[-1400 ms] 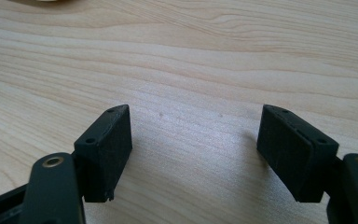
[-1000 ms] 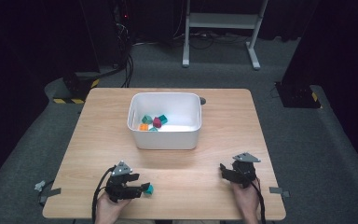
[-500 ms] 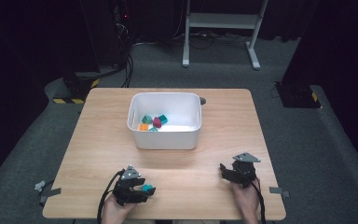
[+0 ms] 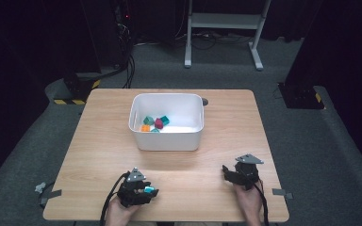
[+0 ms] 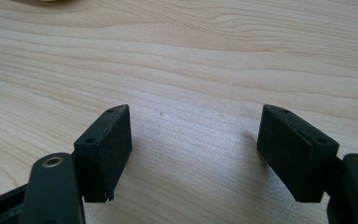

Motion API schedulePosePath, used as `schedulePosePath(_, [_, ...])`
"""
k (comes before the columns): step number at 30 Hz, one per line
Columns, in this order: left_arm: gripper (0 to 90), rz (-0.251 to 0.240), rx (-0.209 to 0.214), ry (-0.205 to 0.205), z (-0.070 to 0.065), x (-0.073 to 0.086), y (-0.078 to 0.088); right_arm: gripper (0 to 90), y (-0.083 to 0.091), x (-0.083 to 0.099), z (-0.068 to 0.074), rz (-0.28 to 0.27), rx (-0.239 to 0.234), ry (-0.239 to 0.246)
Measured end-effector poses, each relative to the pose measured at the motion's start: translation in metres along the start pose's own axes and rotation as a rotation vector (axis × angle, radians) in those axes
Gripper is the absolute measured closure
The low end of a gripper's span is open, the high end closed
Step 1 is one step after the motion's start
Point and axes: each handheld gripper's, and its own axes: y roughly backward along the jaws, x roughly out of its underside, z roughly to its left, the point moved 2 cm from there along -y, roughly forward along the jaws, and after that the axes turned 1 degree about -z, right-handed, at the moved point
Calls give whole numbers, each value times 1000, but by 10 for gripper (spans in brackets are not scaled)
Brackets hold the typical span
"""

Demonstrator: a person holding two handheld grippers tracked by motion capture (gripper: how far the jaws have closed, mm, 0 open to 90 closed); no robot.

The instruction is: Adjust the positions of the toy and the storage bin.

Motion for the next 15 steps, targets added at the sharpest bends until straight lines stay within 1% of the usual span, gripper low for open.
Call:
schedulePosePath(3, [519,-3,-4,-13,0,0,0,262,0,0,0,0,0,0])
schedulePosePath(11, [528,-11,0,-8,0,-1,-1,262,0,0,0,1,0,1])
schedulePosePath(15, [530,-15,2,-14,0,-2,-1,262,0,0,0,1,0,1])
